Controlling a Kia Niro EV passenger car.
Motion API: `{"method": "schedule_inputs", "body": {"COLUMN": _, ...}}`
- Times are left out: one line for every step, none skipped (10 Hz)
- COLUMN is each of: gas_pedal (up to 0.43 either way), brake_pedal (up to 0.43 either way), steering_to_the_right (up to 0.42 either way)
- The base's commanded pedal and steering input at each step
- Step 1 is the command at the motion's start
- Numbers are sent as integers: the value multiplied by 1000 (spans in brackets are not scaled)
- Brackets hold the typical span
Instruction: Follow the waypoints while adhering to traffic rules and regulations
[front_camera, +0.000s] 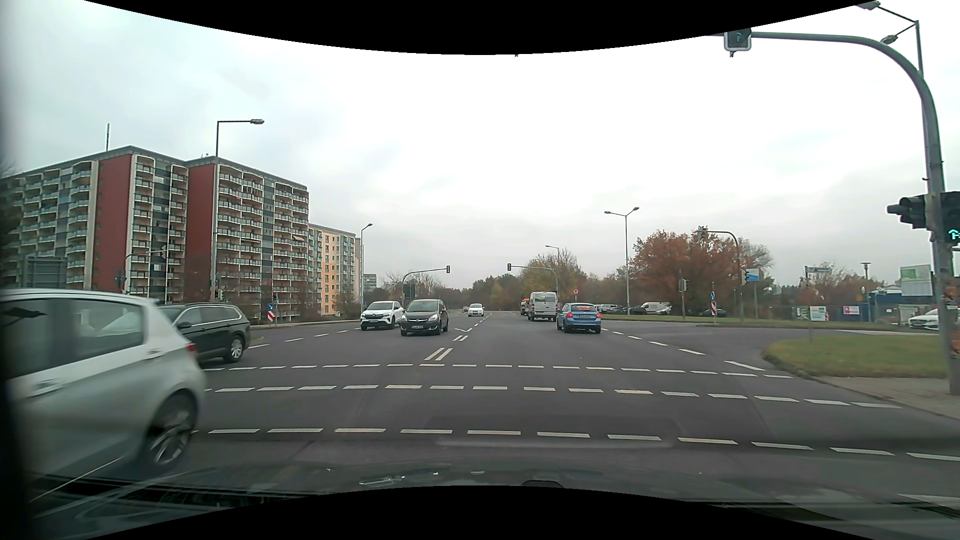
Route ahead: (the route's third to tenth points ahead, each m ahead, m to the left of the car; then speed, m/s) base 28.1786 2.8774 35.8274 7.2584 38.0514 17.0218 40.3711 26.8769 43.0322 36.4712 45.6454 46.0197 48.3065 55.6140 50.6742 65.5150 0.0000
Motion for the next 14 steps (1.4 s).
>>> {"method": "schedule_inputs", "body": {"gas_pedal": 0, "brake_pedal": 415, "steering_to_the_right": -3}}
{"method": "schedule_inputs", "body": {"gas_pedal": 0, "brake_pedal": 415, "steering_to_the_right": -2}}
{"method": "schedule_inputs", "body": {"gas_pedal": 0, "brake_pedal": 415, "steering_to_the_right": -3}}
{"method": "schedule_inputs", "body": {"gas_pedal": 0, "brake_pedal": 415, "steering_to_the_right": -2}}
{"method": "schedule_inputs", "body": {"gas_pedal": 0, "brake_pedal": 415, "steering_to_the_right": -3}}
{"method": "schedule_inputs", "body": {"gas_pedal": 0, "brake_pedal": 415, "steering_to_the_right": -3}}
{"method": "schedule_inputs", "body": {"gas_pedal": 0, "brake_pedal": 415, "steering_to_the_right": -3}}
{"method": "schedule_inputs", "body": {"gas_pedal": 0, "brake_pedal": 415, "steering_to_the_right": -3}}
{"method": "schedule_inputs", "body": {"gas_pedal": 0, "brake_pedal": 409, "steering_to_the_right": -2}}
{"method": "schedule_inputs", "body": {"gas_pedal": 0, "brake_pedal": 415, "steering_to_the_right": -3}}
{"method": "schedule_inputs", "body": {"gas_pedal": 0, "brake_pedal": 415, "steering_to_the_right": -3}}
{"method": "schedule_inputs", "body": {"gas_pedal": 0, "brake_pedal": 415, "steering_to_the_right": -2}}
{"method": "schedule_inputs", "body": {"gas_pedal": 0, "brake_pedal": 415, "steering_to_the_right": -3}}
{"method": "schedule_inputs", "body": {"gas_pedal": 0, "brake_pedal": 415, "steering_to_the_right": -2}}
